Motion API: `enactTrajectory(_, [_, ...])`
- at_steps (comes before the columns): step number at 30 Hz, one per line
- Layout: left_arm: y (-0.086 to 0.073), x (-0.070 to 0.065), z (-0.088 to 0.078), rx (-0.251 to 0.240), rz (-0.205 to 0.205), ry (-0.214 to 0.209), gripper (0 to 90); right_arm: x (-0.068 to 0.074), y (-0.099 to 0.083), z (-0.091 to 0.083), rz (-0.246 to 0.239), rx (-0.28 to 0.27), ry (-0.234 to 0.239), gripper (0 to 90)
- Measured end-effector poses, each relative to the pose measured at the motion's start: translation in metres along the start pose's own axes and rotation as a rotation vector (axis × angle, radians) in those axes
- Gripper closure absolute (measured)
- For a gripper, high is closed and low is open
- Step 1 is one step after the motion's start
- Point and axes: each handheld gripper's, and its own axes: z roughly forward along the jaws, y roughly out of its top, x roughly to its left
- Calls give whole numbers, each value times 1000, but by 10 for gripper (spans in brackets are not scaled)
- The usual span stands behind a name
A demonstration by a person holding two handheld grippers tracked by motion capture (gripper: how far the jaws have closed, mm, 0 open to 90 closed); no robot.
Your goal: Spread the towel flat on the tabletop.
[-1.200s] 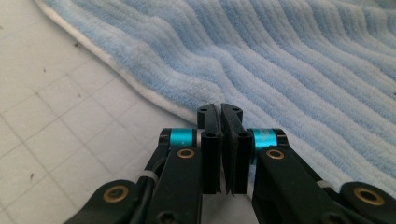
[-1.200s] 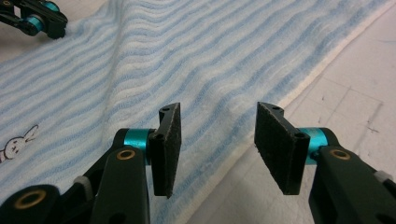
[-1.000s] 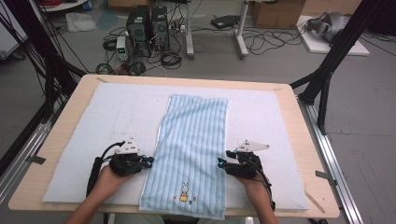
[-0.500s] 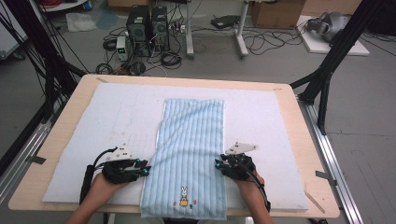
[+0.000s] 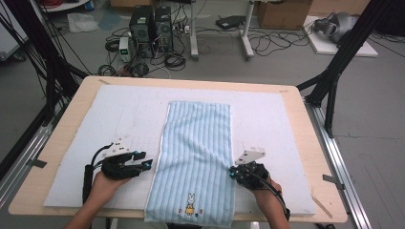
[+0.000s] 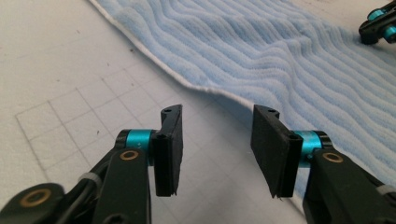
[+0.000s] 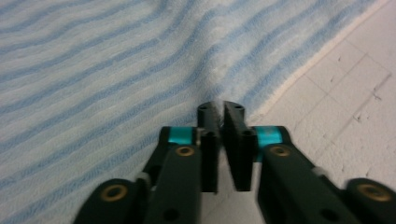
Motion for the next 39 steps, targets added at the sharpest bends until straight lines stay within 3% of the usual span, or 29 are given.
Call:
enactTrajectory(1, [1, 1, 1, -5, 3, 5, 525, -2, -2, -1, 17, -29, 10, 678])
enactTrajectory(3, [7, 4, 5, -12, 0, 7, 518, -7, -5, -5, 74, -100, 29, 632])
enactTrajectory(6, [20, 15, 14, -27, -10, 22, 512, -14, -6, -11, 129, -165, -6, 557])
enactTrajectory(7, [26, 20, 20, -37, -31, 26, 510, -16, -7, -13, 143, -175, -15, 546])
enactTrajectory(11, [45, 36, 40, -65, -57, 17, 499, -21, -11, -14, 168, -189, -25, 535])
enactTrajectory(14, [60, 47, 57, -80, -53, 42, 499, -23, -11, -11, 178, -189, -24, 528])
enactTrajectory(19, [80, 69, 85, -64, -94, 85, 504, -22, -9, -7, 168, -190, -16, 525])
enactTrajectory(26, [90, 94, 127, 7, -156, 144, 480, -26, -9, -10, 199, -231, -13, 462])
enactTrajectory(30, [93, 96, 147, 61, -132, 200, 458, -29, -11, -14, 231, -254, -14, 441])
enactTrajectory(35, [96, 91, 159, 107, -22, 258, 536, -32, -14, -15, 242, -262, -14, 440])
enactTrajectory(37, [97, 89, 159, 117, 16, 228, 664, -32, -14, -15, 247, -263, -16, 440])
enactTrajectory(39, [98, 84, 160, 136, 71, 252, 835, -32, -14, -14, 247, -264, -13, 439])
